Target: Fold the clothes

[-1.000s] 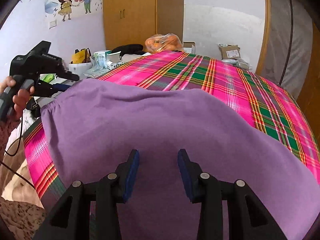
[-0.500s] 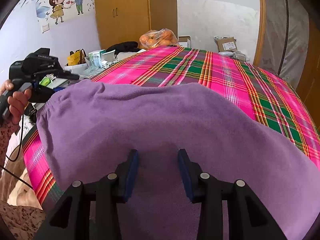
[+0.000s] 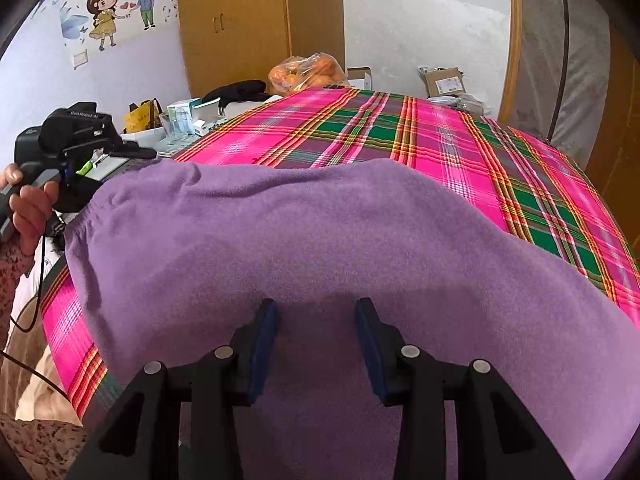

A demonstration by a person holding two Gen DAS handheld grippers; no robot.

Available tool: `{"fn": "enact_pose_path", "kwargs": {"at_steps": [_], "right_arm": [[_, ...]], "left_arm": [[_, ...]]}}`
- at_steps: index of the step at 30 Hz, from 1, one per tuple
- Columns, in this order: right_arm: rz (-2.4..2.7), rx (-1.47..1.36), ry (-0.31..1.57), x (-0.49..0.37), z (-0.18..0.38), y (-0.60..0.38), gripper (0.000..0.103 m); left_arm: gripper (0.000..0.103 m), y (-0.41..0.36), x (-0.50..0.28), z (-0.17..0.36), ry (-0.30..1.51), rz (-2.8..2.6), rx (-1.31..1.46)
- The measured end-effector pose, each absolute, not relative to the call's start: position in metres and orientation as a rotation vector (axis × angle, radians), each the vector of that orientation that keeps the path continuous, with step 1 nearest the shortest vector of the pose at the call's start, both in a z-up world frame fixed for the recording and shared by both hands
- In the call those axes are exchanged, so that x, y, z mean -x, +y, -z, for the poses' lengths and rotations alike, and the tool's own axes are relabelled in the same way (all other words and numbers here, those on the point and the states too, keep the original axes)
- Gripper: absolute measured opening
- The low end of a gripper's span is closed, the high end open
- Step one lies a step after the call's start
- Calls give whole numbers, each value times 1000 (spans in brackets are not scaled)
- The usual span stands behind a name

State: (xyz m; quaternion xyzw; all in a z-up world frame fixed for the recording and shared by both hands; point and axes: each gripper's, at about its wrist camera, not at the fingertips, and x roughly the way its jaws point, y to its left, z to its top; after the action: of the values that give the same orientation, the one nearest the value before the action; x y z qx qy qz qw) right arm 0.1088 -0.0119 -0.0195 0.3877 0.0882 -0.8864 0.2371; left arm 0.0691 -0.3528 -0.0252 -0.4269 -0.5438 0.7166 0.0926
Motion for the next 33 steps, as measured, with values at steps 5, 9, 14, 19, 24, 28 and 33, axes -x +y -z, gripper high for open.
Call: {"fn": "enact_pose_path", "kwargs": {"at_steps": [5, 9, 14, 19, 24, 28, 33], "right_arm": [[2429, -1072, 236, -106, 20, -14, 42], [2427, -1072, 250, -105, 21, -17, 42], [2415, -1074, 226, -103, 21, -14, 42], [2417, -1075, 237, -102, 21, -17, 43], [2432, -1068, 263, -103, 21, -20, 43], [2458, -999, 239, -111, 13, -20, 43], [2371, -906, 292, -130, 6, -42, 43]], "left_arm": [[8, -352, -70, 20, -1636, -2164, 1184], [8, -361, -76, 19, -1704, -2196, 1110], [5, -373, -84, 27, -1698, -2350, 1111], [5, -376, -83, 39, -1697, -2330, 1161], [6, -377, -88, 38, -1675, -2340, 1187], [6, -377, -101, 29, -1640, -2388, 1207], [12, -382, -132, 21, -1616, -2439, 1231]]}}
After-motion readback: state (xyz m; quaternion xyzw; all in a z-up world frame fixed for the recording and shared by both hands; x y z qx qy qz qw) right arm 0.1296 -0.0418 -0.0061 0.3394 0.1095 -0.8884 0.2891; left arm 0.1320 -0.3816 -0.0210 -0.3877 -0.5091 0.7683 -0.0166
